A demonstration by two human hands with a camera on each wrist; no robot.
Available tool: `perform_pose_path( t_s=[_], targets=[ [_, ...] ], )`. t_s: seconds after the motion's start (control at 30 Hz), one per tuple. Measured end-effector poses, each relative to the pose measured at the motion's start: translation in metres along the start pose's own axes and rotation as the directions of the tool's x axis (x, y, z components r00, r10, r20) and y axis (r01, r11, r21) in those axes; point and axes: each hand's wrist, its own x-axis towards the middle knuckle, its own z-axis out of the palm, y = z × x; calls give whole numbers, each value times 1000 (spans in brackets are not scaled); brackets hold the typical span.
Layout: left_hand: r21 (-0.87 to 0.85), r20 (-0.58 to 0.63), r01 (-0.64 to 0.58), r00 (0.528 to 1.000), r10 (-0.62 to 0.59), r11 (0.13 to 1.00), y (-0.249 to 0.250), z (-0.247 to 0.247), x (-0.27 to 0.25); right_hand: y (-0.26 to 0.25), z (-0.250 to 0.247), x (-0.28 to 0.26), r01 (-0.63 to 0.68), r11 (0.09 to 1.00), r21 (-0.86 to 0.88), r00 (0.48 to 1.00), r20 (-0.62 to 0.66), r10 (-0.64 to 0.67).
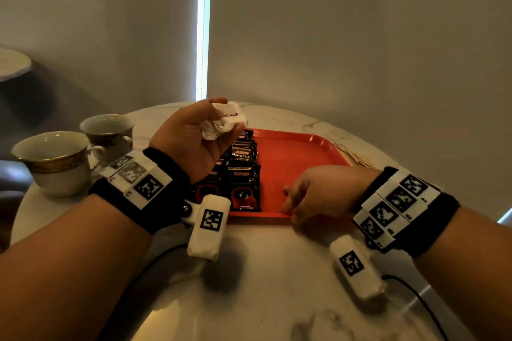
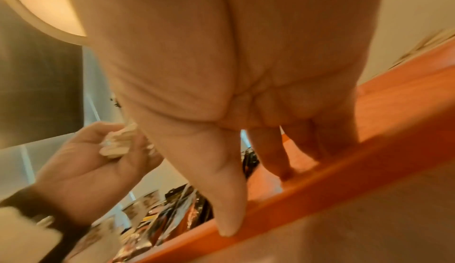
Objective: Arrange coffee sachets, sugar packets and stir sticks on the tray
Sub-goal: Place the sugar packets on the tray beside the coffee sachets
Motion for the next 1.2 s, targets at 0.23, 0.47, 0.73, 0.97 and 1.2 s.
perform_pose_path(
  t_s=[0.23, 0.47, 0.73, 0.97, 1.2],
  targets=[
    [99, 54, -30, 998, 25, 995, 19, 44, 9, -14, -6, -29, 81, 984, -159, 992, 112, -63],
    [161, 191, -5, 981, -26, 987, 27, 54, 23, -17, -56, 2, 361, 667, 652, 903, -423, -75],
    [194, 159, -42, 987, 11, 980, 20, 23, 44, -56, -65, 59, 582, 415, 700, 813, -485, -321],
    [235, 66, -6, 998, -10, 972, 20, 5, 54, -61, -50, 96, 539, 131, 832, 822, -486, -298],
    [234, -44, -6, 999, 17, 972, 23, 4, 53, -58, -54, 103, 578, -145, 803, 793, -595, -131]
  ],
)
